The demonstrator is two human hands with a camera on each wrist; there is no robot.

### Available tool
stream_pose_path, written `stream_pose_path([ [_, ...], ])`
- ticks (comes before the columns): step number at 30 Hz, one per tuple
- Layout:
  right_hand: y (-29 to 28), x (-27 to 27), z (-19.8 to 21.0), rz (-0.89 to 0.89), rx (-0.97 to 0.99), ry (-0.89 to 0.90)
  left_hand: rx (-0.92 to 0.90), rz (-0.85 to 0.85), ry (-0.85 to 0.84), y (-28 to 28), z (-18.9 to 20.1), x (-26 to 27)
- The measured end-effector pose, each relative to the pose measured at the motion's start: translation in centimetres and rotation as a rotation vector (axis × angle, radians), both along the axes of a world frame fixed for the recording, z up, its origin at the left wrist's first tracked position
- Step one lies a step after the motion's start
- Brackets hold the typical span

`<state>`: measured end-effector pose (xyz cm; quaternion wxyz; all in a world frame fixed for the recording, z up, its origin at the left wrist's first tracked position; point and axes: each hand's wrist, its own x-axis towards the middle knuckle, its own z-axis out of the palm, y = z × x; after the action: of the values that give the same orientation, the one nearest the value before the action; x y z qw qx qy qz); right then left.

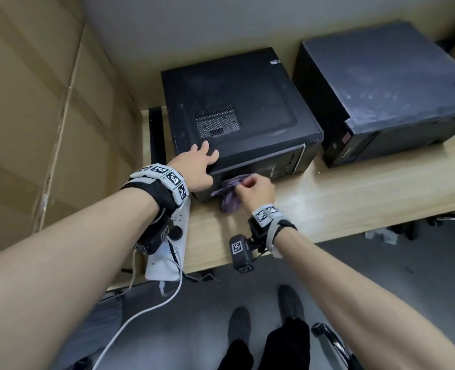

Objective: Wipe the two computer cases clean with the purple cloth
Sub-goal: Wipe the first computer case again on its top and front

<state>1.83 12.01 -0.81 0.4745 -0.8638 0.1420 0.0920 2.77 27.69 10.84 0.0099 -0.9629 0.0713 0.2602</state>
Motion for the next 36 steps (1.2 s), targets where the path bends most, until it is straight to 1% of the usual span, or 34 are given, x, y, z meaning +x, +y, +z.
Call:
stream_pose_path([
  [2, 2.6, -1.0, 0.6, 0.116, -0.028, 0.000, -0.001, -0.016, 0.011, 0.1, 0.2, 0.1],
  [3, 3.3, -1.4, 0.9, 0.147, -0.034, 0.002, -0.004, -0.019, 0.021, 0.1, 0.3, 0.1],
  [5, 3.2, -1.2, 1.3, 0.150, -0.029, 0.011, -0.010, -0.017, 0.033, 0.1, 0.5, 0.2],
  [7, 1.2, -0.4, 1.7, 0.118, -0.052, -0.008, -0.017, -0.013, 0.042, 0.2, 0.7, 0.3],
  [13, -8.5, 3.2, 4.5, -0.137, -0.125, -0.097, -0.028, -0.011, 0.047, 0.6, 0.8, 0.4],
  [16, -9.5, 4.2, 3.9, -0.172, -0.173, -0.063, -0.026, -0.013, 0.044, 0.6, 0.8, 0.5],
  [20, -7.3, 3.4, 0.6, -0.094, -0.239, 0.069, -0.024, -0.007, 0.049, 0.8, 0.5, 0.4],
  [24, -4.3, 2.1, -1.8, -0.070, -0.189, 0.142, -0.021, -0.018, 0.036, 0.8, 0.2, 0.1],
  [27, -2.0, 1.3, -1.6, -0.004, -0.156, 0.136, -0.041, -0.023, 0.023, 0.8, 0.4, 0.3],
  [31, 0.5, 0.2, -0.7, 0.037, -0.110, 0.094, -0.081, -0.005, 0.015, 1.2, 0.5, 0.3],
  [34, 1.8, -0.1, 0.6, 0.065, -0.070, 0.042, -0.196, 0.053, 0.003, 2.4, 0.8, 0.6],
  [36, 2.3, -0.3, 1.8, 0.090, -0.060, -0.015, -0.287, 0.125, -0.033, 3.5, 1.2, 0.6],
])
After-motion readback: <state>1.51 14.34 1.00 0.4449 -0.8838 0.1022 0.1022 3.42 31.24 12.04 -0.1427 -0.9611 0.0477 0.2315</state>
